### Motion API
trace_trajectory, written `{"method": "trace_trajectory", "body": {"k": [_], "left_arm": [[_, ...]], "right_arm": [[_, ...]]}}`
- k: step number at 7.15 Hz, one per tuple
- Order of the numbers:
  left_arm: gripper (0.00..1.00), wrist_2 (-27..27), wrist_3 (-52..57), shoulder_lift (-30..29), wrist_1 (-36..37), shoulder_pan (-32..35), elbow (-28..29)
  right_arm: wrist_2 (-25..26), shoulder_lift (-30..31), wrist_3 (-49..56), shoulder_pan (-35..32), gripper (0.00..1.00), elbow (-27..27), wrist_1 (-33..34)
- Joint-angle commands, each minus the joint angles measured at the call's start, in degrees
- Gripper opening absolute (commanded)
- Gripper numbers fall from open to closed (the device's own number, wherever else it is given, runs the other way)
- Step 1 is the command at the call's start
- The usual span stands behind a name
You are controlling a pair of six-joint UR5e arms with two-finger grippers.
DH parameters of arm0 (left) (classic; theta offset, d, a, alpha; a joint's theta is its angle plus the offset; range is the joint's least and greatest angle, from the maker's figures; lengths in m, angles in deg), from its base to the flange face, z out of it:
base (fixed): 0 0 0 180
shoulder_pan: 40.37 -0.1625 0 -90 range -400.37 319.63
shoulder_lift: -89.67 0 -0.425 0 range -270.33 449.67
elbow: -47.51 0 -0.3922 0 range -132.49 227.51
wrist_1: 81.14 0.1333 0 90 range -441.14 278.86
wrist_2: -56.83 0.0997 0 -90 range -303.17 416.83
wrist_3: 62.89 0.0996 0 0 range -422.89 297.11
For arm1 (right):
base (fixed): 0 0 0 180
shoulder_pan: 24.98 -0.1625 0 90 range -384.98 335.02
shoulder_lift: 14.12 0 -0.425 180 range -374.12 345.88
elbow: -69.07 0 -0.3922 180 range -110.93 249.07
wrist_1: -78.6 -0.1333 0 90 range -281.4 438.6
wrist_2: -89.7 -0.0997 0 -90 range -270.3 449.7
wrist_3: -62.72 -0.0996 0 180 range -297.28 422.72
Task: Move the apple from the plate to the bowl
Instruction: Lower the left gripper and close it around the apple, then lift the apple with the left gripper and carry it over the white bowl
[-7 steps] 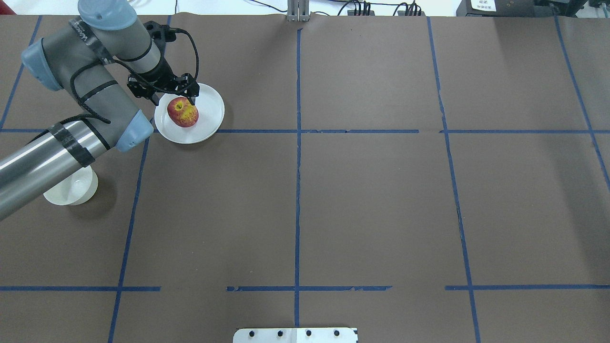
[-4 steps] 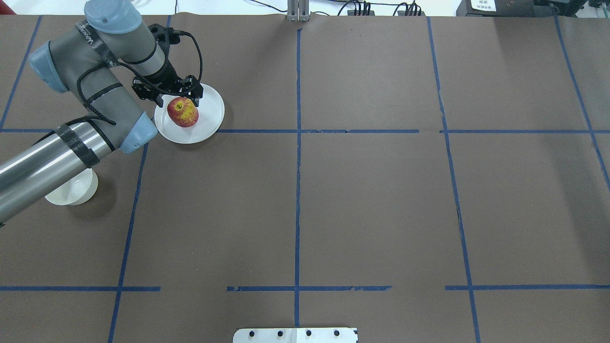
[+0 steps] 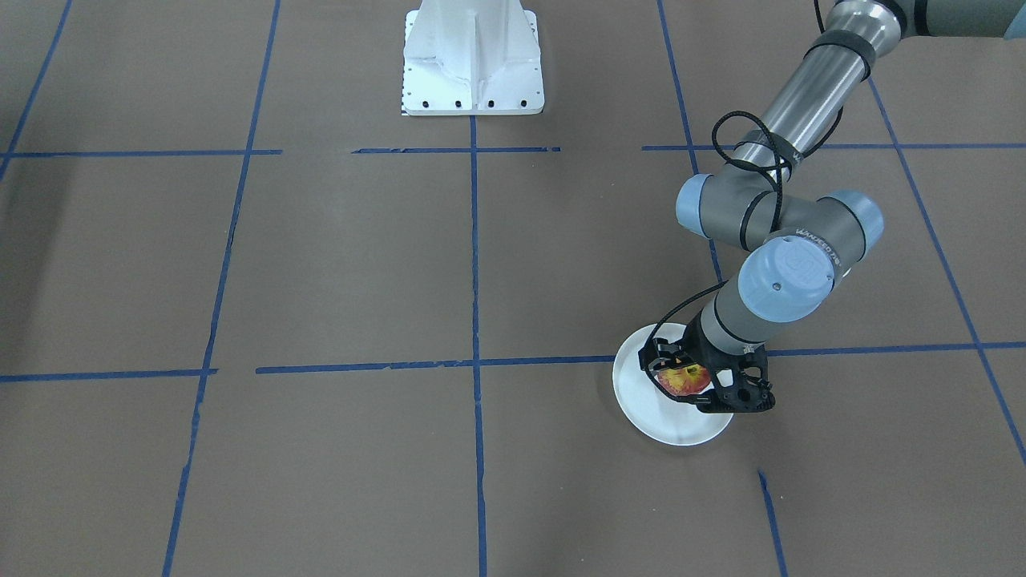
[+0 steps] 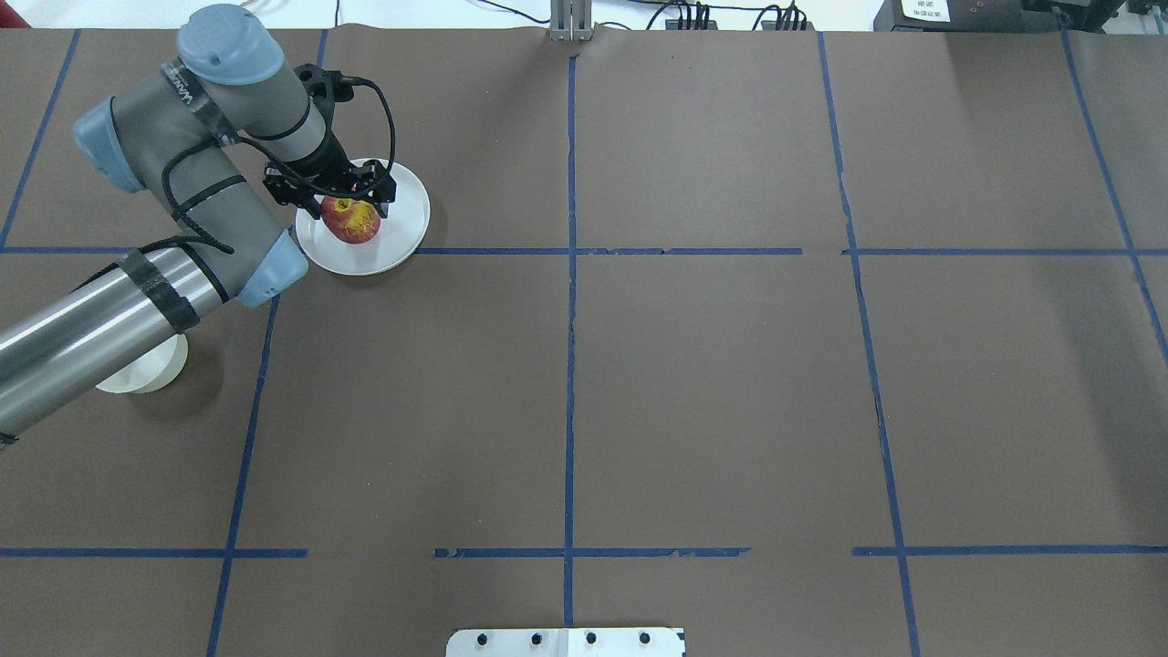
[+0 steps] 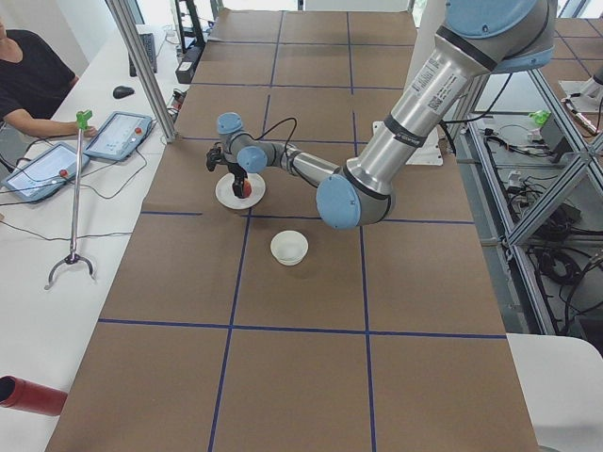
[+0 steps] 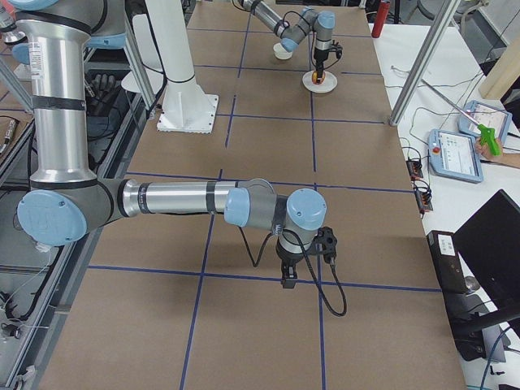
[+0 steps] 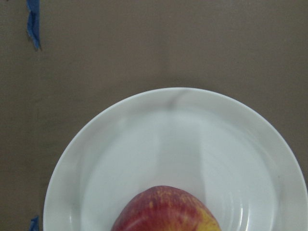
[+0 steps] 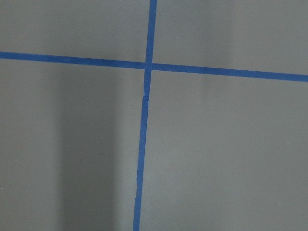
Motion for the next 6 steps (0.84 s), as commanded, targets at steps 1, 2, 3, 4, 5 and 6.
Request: {"method": "trace_trajectory", "body": {"k": [1,2,3,4,5,6], "left_arm": [[0.63,0.0,-0.1,0.0,-0.1,0.0,0.1],[0.37,-0.1,0.0,0.0,-0.1,0.5,0.0],[0.14,-0.1,0.6,0.2,0.2,2.6,-1.2],[0.00,-0.6,0.9,1.0,1.0,5.1,-4.2],[0.00,-0.8,0.9,3.0,3.1,6.4,-8.4],[0.00,-0.8,1.0,6.1,6.3,6.6,-15.2]], "right_arm": [[0.0,0.0,0.0,0.0,1.00,0.0,0.0],[0.0,0.0,0.0,0.0,1.00,0.0,0.0],[0.0,0.0,0.0,0.0,1.00,0.0,0.0],[0.0,0.0,0.0,0.0,1.00,0.0,0.0],[0.0,0.0,0.0,0.0,1.00,0.0,0.0],[0.0,-0.1,0.0,0.0,1.00,0.0,0.0]]}}
